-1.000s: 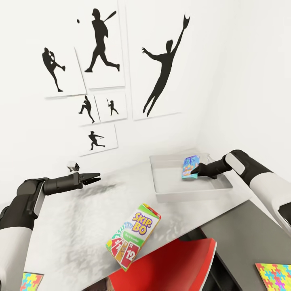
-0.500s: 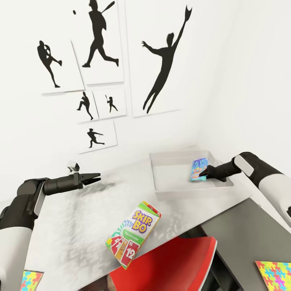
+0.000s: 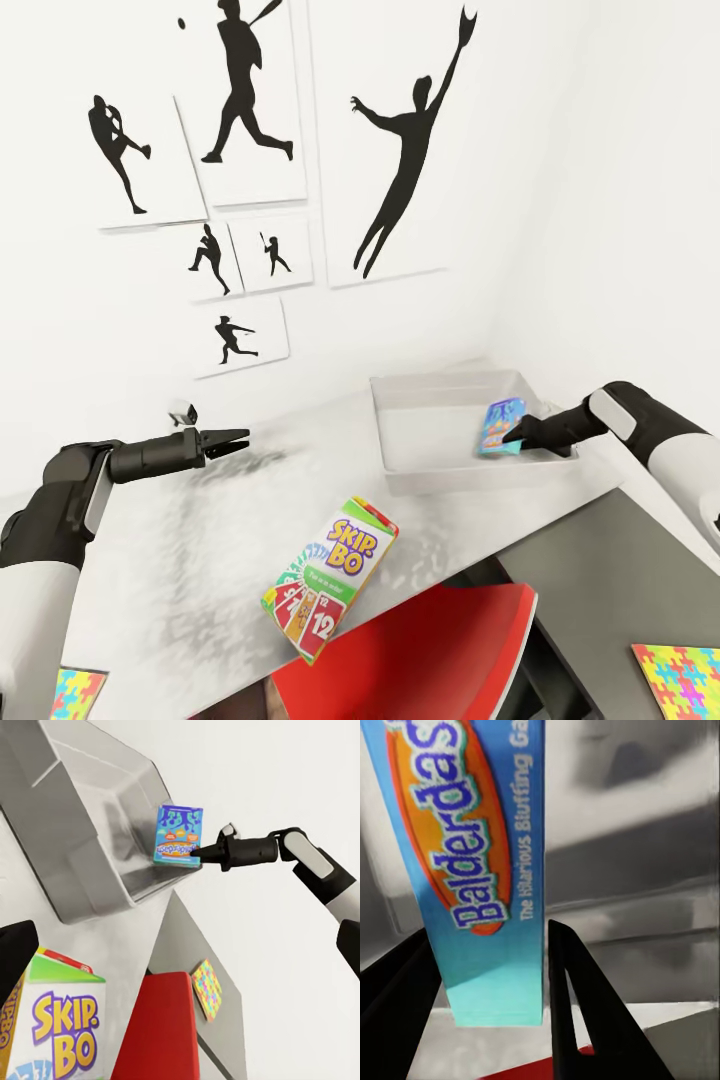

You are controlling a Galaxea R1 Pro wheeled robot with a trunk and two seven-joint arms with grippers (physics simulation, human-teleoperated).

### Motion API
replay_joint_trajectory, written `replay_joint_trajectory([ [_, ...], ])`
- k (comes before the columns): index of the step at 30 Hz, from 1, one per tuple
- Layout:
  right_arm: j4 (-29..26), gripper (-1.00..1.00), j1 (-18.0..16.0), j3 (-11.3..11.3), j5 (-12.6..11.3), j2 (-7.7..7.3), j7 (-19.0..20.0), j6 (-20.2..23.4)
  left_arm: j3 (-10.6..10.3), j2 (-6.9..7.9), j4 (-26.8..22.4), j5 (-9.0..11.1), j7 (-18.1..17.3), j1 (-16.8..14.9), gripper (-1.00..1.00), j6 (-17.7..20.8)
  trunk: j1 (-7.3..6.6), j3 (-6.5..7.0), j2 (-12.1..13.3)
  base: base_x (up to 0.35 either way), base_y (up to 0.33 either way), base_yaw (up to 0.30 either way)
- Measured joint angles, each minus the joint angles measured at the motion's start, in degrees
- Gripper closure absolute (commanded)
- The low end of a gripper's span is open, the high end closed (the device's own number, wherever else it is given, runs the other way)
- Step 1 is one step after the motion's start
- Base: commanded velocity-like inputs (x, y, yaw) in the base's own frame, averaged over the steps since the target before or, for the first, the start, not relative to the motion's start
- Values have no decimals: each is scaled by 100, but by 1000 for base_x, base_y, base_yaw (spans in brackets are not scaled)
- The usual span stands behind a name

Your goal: Put all the toys in the child's room - the three board games (two on the bed and one on the table), the two jigsaw puzzles on the table, and the tennis ball on the table - inside the toy box on the table in the child's room.

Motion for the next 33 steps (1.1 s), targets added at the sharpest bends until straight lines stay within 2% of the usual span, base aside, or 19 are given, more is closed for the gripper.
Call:
replay_joint_trajectory([
  [3,-35,100,1,-4,1,-94,3,2,0,0,0,0,-1,-3,-100,0,0,0,0,0,0,0],
  [9,-115,100,2,-7,-14,-151,0,4,8,8,0,0,-1,-4,-100,8,0,0,0,0,0,0],
  [24,-228,100,-137,-15,-16,-107,-2,5,16,8,1,-9,-1,-4,-100,24,0,-4,1,0,0,0],
  [33,-229,100,-138,-16,5,-56,-2,5,15,8,1,-10,-1,-1,-100,26,1,-78,1,0,0,0],
])
